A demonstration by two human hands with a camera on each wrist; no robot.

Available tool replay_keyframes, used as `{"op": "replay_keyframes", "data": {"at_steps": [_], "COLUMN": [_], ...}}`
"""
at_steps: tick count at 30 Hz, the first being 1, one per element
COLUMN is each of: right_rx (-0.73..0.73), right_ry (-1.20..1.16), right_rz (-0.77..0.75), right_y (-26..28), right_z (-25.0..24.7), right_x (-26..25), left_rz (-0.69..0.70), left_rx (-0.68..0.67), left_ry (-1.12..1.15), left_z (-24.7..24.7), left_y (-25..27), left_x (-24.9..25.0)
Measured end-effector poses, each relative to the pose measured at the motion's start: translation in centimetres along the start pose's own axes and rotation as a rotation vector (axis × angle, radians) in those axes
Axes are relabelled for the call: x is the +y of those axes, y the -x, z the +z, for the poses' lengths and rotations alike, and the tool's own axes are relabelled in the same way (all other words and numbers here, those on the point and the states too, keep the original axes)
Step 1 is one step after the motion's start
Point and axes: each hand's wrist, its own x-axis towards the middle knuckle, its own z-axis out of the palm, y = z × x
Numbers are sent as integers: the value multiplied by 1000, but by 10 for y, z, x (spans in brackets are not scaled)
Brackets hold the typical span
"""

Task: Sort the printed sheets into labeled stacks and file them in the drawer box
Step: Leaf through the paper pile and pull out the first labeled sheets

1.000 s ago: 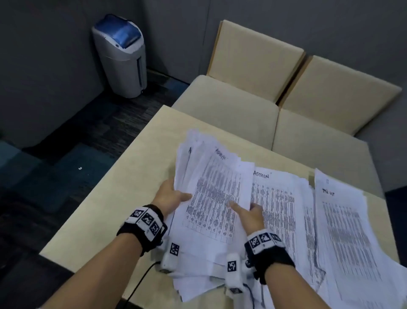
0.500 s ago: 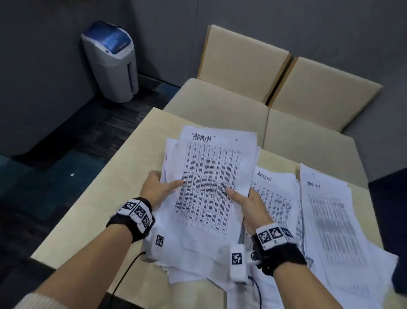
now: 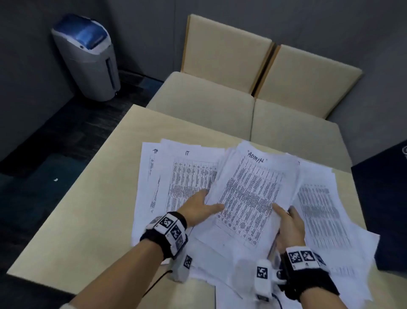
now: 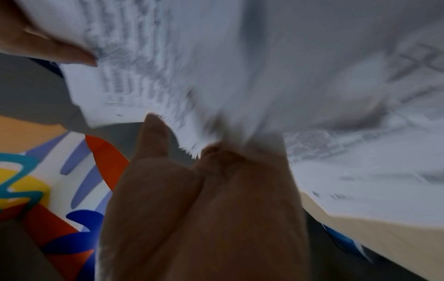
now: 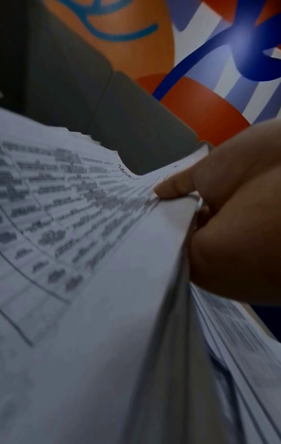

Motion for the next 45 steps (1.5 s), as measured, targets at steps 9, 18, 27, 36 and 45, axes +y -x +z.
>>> {"op": "replay_keyframes", "data": {"at_steps": [9,18,27,36,45], "right_rx": [160,-134,-249,-370,-383], "right_ry": [281,302,4,-233,24], "right_rz": [145,198,-69,-581,-485], "right_y": [-30,-40,-9,29,-1], "right_z": [-28,-33,-59,-70,-78], "right_x": [18,-3,-74,-146,-113], "left_rz": [-161,-127,159,596,659], "left_rx": [224,87,189,177,334], "left_ry": [-31,56,357,362,507], "left_z": [32,55,48,61,74], "left_y": [-37,-26,-21,16,6], "left_x": [1,25,70,174,159]}}
